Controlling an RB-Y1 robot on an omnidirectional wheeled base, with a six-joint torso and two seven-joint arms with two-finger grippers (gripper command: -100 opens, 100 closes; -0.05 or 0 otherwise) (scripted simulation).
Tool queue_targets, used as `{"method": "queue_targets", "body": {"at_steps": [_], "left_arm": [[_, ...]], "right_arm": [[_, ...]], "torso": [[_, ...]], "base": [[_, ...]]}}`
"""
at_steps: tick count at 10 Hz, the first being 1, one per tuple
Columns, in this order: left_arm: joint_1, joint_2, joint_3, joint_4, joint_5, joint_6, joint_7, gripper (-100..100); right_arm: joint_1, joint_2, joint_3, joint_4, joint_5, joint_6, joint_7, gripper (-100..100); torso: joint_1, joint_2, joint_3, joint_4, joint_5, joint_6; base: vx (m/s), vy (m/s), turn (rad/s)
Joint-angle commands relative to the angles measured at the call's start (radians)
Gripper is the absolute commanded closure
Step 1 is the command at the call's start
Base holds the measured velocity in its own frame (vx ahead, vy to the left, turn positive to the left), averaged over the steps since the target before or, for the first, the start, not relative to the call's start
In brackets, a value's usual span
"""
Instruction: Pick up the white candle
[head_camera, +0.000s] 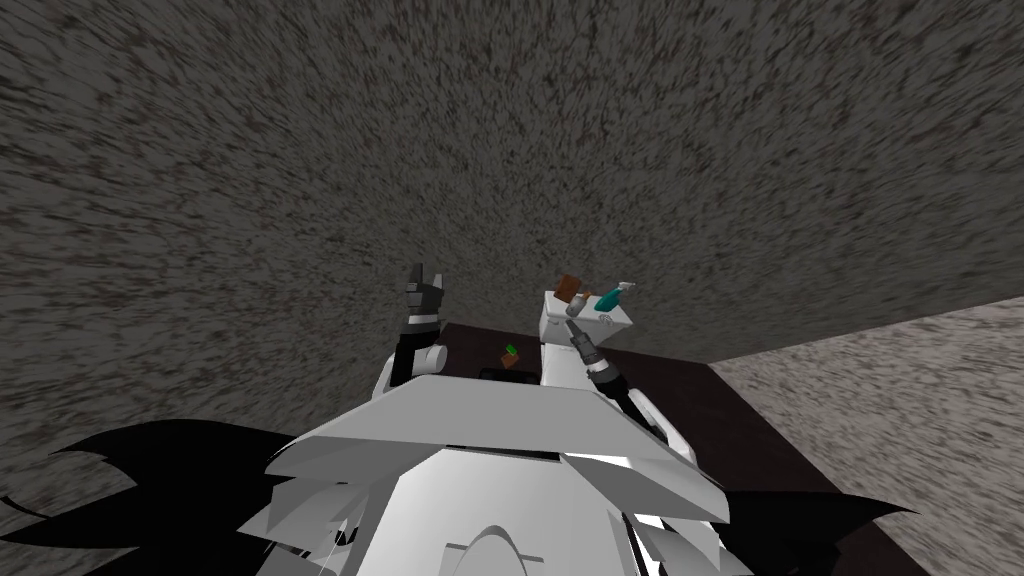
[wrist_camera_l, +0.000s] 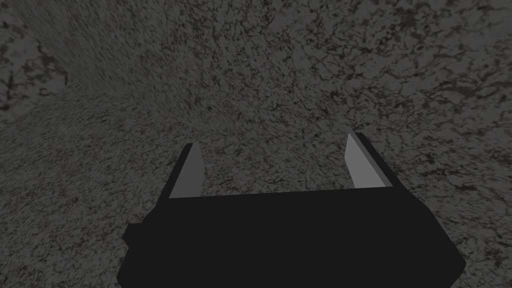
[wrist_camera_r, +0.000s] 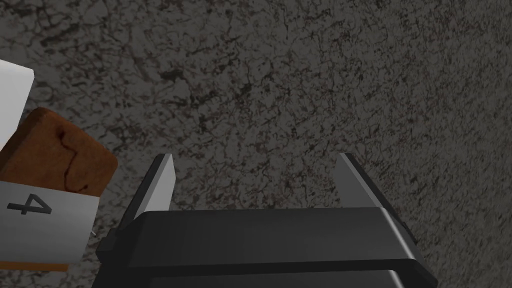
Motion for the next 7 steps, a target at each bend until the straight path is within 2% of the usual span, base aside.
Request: {"method": "queue_targets", "body": {"at_steps": [1,2,3,4,5,6,7], "left_arm": [[0.000,0.000,0.000,0.000,0.000,0.000,0.000,0],[0.000,0.000,0.000,0.000,0.000,0.000,0.000,0],[0.000,0.000,0.000,0.000,0.000,0.000,0.000,0],[0.000,0.000,0.000,0.000,0.000,0.000,0.000,0],[0.000,0.000,0.000,0.000,0.000,0.000,0.000,0],[0.000,0.000,0.000,0.000,0.000,0.000,0.000,0],[0.000,0.000,0.000,0.000,0.000,0.000,0.000,0]], "right_arm": [[0.012,-0.050,0.013,0.037,0.010,-0.015,-0.007,-100],[0.012,-0.077,0.013,0.037,0.010,-0.015,-0.007,-100],[0.021,-0.106,0.026,0.073,0.020,-0.029,-0.013,-100],[0.021,-0.135,0.026,0.073,0.020,-0.029,-0.013,-100],[0.029,-0.166,0.039,0.108,0.030,-0.043,-0.018,-100],[0.029,-0.197,0.039,0.108,0.030,-0.043,-0.018,-100],[0.036,-0.227,0.052,0.143,0.042,-0.057,-0.024,-100]], "torso": [[0.000,0.000,0.000,0.000,0.000,0.000],[0.000,0.000,0.000,0.000,0.000,0.000],[0.000,0.000,0.000,0.000,0.000,0.000],[0.000,0.000,0.000,0.000,0.000,0.000],[0.000,0.000,0.000,0.000,0.000,0.000],[0.000,0.000,0.000,0.000,0.000,0.000],[0.000,0.000,0.000,0.000,0.000,0.000]], "base": [[-0.025,-0.013,0.083],[-0.017,-0.009,0.056],[-0.019,-0.011,0.064],[-0.016,-0.009,0.052],[-0.025,-0.014,0.084],[-0.022,-0.012,0.071],[-0.028,-0.015,0.093]]}}
